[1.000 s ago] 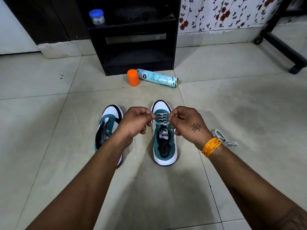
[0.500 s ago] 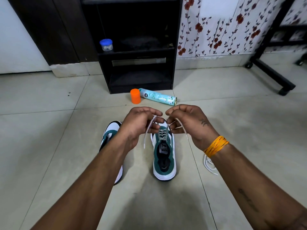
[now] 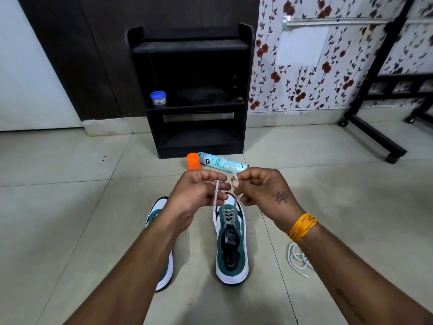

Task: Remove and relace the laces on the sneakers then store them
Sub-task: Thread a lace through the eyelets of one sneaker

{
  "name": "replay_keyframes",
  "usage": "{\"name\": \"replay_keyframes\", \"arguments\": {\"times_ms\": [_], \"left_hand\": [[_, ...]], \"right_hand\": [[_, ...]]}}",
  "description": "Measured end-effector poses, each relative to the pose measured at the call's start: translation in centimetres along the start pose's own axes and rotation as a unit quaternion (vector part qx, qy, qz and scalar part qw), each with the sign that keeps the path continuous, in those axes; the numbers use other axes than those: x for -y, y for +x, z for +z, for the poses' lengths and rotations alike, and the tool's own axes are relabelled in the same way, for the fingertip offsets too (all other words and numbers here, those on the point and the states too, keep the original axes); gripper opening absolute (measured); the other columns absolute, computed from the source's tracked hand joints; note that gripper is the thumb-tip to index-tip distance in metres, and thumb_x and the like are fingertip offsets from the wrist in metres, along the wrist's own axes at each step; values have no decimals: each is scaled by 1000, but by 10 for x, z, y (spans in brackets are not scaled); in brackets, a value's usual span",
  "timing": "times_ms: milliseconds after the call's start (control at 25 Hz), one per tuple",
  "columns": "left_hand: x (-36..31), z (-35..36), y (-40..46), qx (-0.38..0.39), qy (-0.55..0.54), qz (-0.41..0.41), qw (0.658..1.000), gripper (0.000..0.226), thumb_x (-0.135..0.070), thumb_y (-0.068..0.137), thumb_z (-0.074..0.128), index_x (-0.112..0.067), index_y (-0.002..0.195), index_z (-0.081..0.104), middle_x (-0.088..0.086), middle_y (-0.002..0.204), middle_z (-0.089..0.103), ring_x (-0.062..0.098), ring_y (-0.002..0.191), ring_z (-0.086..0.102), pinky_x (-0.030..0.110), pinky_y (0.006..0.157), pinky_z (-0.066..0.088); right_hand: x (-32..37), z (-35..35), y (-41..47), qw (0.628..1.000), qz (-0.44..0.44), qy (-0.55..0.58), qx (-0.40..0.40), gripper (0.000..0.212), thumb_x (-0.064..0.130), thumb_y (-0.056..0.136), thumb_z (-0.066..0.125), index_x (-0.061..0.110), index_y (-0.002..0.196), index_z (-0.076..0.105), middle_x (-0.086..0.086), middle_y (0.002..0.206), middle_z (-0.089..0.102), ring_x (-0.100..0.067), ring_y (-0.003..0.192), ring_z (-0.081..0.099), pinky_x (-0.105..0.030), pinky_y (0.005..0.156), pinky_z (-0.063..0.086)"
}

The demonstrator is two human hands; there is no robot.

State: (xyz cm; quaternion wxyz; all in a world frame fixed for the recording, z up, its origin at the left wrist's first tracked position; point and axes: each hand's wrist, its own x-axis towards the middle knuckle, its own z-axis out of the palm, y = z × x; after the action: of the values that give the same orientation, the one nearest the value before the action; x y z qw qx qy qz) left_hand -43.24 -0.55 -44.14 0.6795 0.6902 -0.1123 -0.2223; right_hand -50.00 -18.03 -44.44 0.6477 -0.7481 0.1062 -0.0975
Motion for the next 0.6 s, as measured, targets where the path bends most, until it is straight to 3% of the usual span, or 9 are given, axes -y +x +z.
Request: {"name": "replay_keyframes", "arguments": {"times_ms": [160, 280, 360, 480, 600], "left_hand": [[4, 3, 2, -41, 47, 46, 997, 11, -7, 101, 62, -6, 100, 73, 10, 84, 78, 22, 68, 71, 34, 66, 60], [6, 7, 6, -103, 101, 97, 985, 12, -17, 100, 66, -13, 92, 74, -1, 70, 67, 12, 56, 56, 30, 55, 53], [6, 10, 7, -126, 122, 115, 978, 13, -20, 99, 67, -16, 88, 72, -1, 73, 63, 9, 57, 55, 27, 55, 53], [3, 18, 7, -115, 84, 118, 983, 14, -16, 102, 61, -12, 91, 69, 11, 83, 66, 13, 62, 61, 30, 59, 58], [-1, 22, 8, -121, 83, 157, 977, 16, -19, 103, 62, -11, 91, 69, 6, 81, 69, 16, 65, 65, 32, 61, 60]], "right_hand": [[1, 2, 5, 997, -53, -50, -31, 3, 17, 92, 76, 15, 93, 79, -17, 86, 69, -15, 62, 57, -41, 59, 60], [7, 4, 8, 997, -63, -35, -38, 6, 18, 94, 73, 15, 92, 78, -7, 76, 65, -12, 60, 54, -36, 56, 60], [10, 4, 9, 997, -70, -21, -38, 7, 19, 95, 73, 13, 94, 77, -2, 71, 64, -10, 57, 53, -34, 57, 59], [14, 4, 11, 995, -83, -15, -45, 5, 17, 94, 74, 14, 94, 78, -4, 74, 66, -8, 56, 54, -32, 56, 57], [22, 5, 13, 994, -96, -3, -53, 6, 17, 95, 73, 16, 94, 79, 5, 73, 69, -5, 58, 57, -29, 56, 56]]}}
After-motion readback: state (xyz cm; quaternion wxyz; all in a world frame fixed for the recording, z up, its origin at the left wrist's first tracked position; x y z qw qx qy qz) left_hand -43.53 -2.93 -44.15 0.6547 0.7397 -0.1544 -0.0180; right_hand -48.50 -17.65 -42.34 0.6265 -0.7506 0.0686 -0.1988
